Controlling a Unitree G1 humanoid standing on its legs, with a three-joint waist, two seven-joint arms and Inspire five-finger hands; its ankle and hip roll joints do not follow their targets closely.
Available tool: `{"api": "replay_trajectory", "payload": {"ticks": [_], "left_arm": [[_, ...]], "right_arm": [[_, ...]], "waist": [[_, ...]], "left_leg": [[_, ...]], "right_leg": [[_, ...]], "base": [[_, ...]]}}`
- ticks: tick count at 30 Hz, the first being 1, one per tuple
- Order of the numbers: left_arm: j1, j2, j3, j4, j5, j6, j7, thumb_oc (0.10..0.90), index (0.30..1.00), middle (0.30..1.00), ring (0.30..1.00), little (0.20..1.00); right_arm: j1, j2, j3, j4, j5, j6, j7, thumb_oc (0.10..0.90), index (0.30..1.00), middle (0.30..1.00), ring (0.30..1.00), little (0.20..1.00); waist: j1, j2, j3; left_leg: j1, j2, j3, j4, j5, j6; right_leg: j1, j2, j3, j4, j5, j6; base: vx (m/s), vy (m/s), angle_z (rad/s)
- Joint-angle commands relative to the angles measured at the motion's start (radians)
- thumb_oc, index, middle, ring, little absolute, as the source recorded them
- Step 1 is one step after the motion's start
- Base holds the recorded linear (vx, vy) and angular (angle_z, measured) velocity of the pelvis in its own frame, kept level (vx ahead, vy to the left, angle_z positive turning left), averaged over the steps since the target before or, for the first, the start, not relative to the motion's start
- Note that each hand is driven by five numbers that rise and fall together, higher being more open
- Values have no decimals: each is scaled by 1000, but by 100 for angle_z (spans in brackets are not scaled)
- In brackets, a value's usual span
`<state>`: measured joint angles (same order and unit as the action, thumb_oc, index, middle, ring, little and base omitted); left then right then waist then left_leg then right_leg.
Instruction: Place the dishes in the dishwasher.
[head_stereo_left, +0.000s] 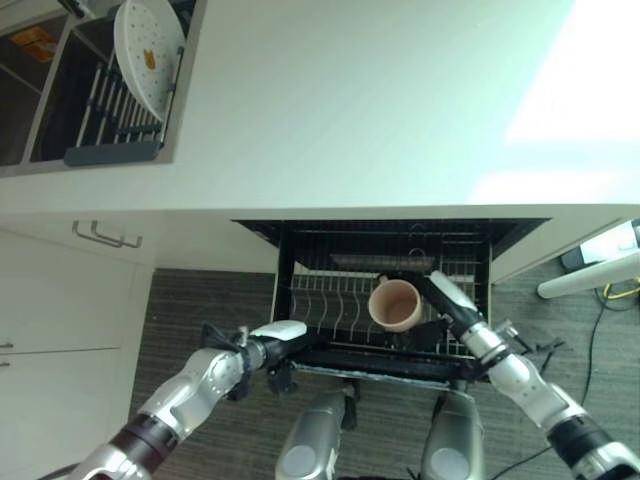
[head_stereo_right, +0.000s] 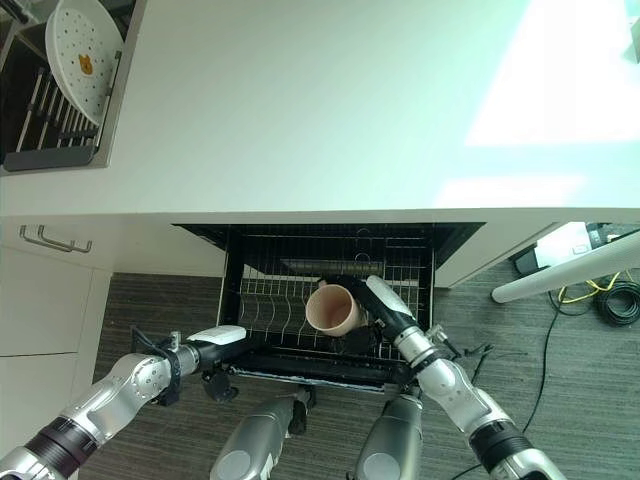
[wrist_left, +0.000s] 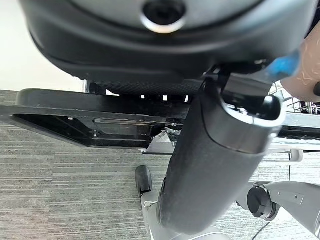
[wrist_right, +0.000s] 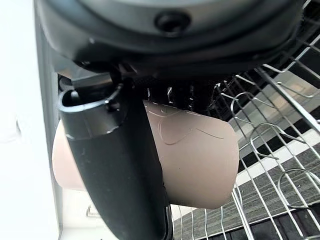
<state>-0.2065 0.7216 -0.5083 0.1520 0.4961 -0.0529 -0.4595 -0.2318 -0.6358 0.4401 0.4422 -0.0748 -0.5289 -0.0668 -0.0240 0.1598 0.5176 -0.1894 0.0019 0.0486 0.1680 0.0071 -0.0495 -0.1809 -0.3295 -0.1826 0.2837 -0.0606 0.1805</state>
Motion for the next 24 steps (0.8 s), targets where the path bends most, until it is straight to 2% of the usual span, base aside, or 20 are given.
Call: {"api": "replay_trajectory", "payload": {"ticks": [1,10,21,22,23,24], "left_arm": [[13,-36,-17,-25,14,-29,12,800,900,900,900,900],[-5,-51,-42,-18,7,-27,7,800,900,900,900,900],[-22,-51,-50,-48,-16,-34,-32,800,900,900,900,900],[-22,-51,-48,-50,-16,-34,-34,800,900,900,900,900],[-21,-50,-48,-58,-20,-31,-38,800,900,900,900,900],[-21,-51,-46,-61,-21,-30,-40,800,900,900,900,900]], "right_arm": [[-48,-22,-47,-78,52,-72,-65,400,300,300,300,300],[-75,-17,-82,-20,69,-21,-110,400,300,300,300,300],[-109,-3,-89,36,90,68,-68,400,300,300,300,300],[-109,-2,-89,38,91,71,-70,467,401,401,401,401],[-110,0,-90,41,101,96,-79,800,900,900,900,900],[-108,1,-94,43,110,114,-84,800,900,900,900,900]], "waist": [[4,31,2],[7,44,2],[14,76,2],[15,78,2],[14,83,2],[14,84,2]], "left_leg": [[8,78,-1,132,-180,-13],[-2,74,0,132,-172,-12],[-16,67,6,132,-163,-14],[-16,67,7,132,-162,-14],[-17,66,8,132,-162,-14],[-16,65,9,132,-162,-14]], "right_leg": [[-9,-25,0,16,-70,5],[-19,-30,3,17,-62,2],[-38,-42,4,29,-60,-1],[-39,-43,3,30,-60,-1],[-42,-45,4,33,-60,-1],[-43,-45,4,33,-60,-1]], "base": [[0,0,0],[18,10,0],[4,26,0],[-7,42,2],[-3,44,3],[1,52,3]]}}
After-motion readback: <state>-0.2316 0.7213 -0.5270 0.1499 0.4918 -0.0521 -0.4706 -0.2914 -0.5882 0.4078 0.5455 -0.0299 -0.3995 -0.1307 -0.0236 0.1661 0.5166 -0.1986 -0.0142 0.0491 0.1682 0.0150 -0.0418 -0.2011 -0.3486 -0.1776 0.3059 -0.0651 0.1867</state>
